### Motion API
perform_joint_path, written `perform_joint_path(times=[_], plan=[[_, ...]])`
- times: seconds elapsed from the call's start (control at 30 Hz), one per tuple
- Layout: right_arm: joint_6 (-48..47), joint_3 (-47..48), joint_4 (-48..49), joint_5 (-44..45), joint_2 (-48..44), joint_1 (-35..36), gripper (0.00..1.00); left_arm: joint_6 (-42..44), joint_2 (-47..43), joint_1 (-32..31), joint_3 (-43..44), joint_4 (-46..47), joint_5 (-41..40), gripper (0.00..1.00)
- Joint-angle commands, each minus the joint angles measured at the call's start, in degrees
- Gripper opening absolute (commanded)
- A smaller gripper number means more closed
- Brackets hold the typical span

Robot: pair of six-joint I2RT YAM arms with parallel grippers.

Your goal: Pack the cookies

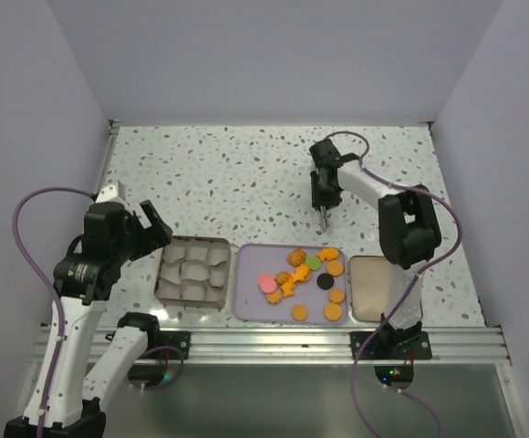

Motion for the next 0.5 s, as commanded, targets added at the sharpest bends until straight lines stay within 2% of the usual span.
perform_joint_path(times=[0.0, 0.17, 0.47], plan=[[-1.79, 6.55, -4.93, -1.07, -6.01, 0.04, 0.33, 1.04, 1.86, -0.16, 1.19, 4.36, 1.28, 0.92], [-2.24, 8.15, -11.60, -4.05, -12.94, 0.12, 0.33, 0.61, 2.83, -0.16, 1.10, 7.00, 2.51, 0.91], [2.06, 0.07, -18.11, -11.61, -28.59, 0.83, 0.28, 0.43, 3.19, -0.16, -0.83, 10.60, 4.53, 0.91]])
